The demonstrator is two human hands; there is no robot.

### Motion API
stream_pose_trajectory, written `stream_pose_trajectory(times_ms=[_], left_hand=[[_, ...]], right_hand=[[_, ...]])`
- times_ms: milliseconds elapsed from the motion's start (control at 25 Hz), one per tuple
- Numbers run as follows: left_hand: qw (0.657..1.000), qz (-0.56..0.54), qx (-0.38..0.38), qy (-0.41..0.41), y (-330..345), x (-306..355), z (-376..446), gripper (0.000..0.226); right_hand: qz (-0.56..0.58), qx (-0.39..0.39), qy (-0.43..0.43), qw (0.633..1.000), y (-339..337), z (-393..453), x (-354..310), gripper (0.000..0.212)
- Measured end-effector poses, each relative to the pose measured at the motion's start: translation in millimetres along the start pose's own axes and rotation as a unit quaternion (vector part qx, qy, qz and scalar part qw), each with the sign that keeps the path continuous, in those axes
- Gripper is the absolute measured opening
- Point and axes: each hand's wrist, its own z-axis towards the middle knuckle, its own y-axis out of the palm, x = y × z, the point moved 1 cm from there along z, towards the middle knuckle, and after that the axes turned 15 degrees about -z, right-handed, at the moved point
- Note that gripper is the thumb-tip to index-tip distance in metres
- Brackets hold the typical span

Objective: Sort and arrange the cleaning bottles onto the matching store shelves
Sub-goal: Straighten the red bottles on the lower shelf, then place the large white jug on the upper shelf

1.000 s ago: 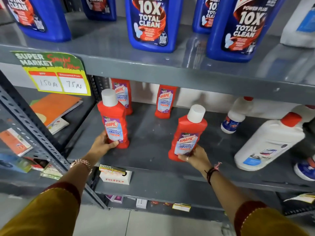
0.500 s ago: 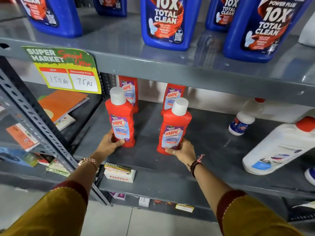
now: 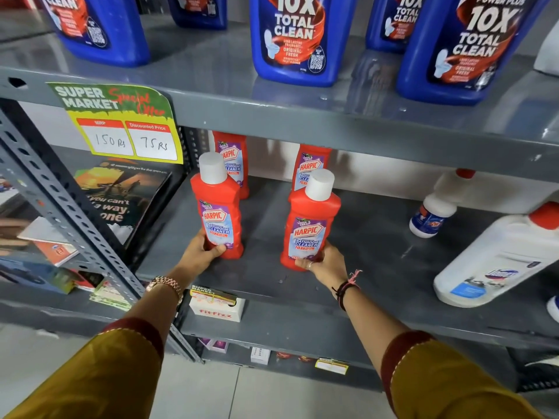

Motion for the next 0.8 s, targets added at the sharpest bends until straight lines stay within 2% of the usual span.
stream_pose_trajectory(times_ms=[240,360,440,480,520,640,720,800], left_hand=[[1.0,0.018,-0.002,0.007,-1,-3,-3,0.056],[0.991,0.001,0.109,0.076,8,-12,-30,0.06],[0.971,0.046,0.189,0.141,18,-20,-64,0.042],[0.962,0.094,0.188,0.175,25,-28,-81,0.031],[0.955,0.148,0.158,0.203,35,-35,-96,0.026],[0.931,0.256,0.022,0.259,73,-50,-119,0.033],[0.911,0.284,-0.047,0.295,108,-56,-117,0.034],[0.916,0.271,-0.108,0.276,160,-55,-116,0.031]], right_hand=[[-0.011,-0.017,-0.013,1.0,-1,8,4,0.055],[0.036,-0.034,-0.033,0.998,-5,-2,20,0.065],[0.038,0.009,-0.056,0.998,-16,-20,46,0.067],[0.005,0.041,-0.065,0.997,-24,-33,62,0.061],[-0.025,0.072,-0.072,0.994,-35,-48,81,0.051],[-0.087,0.162,-0.03,0.983,-74,-92,136,0.028],[-0.113,0.21,0.001,0.971,-103,-109,166,0.022],[-0.102,0.248,0.032,0.963,-140,-120,190,0.022]])
